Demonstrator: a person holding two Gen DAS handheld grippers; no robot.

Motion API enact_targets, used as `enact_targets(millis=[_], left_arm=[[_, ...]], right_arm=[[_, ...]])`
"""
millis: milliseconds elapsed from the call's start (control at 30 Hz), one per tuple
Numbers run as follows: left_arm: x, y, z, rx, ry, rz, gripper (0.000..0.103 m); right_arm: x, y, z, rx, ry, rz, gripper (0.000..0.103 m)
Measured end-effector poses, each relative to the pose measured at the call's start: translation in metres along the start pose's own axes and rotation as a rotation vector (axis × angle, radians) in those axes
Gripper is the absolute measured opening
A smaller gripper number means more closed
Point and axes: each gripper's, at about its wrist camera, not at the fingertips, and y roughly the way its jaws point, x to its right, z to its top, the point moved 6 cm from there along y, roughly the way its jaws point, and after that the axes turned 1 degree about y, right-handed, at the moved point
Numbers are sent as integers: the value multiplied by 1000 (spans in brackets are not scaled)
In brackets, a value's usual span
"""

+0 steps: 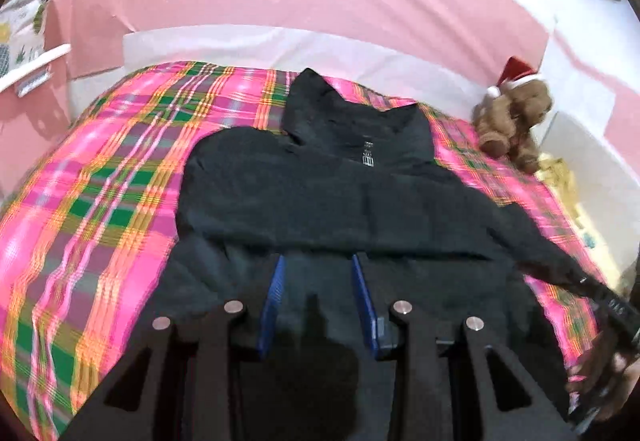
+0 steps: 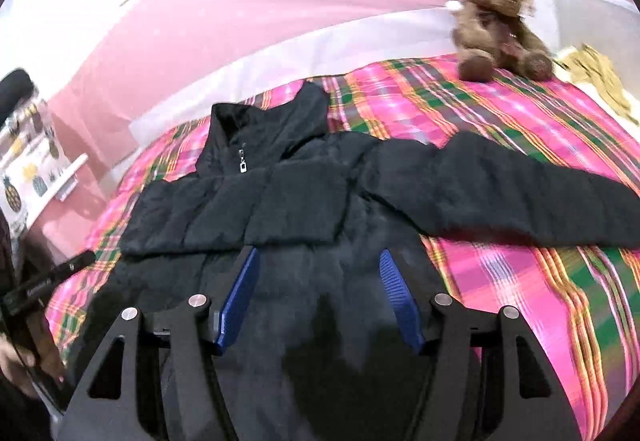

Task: Fold large clothes

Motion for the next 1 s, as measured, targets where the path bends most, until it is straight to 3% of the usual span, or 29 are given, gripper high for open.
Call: enact_targets(millis=[200,400,700,1000], left_arm=[[32,-25,-39,-13,48,5,36],[49,-26,-48,-27,96,7,36],[56,-6,-23,-13,142,42,36],[49,63,19,-31,161,64,36]], right_arm=[[32,-39,-25,7,59,-50,63],[68,-50,-33,-1,122,-109,63],[125,-35,-25,-19,216,-173,63],[215,1,-11,-50,395,-254,63]])
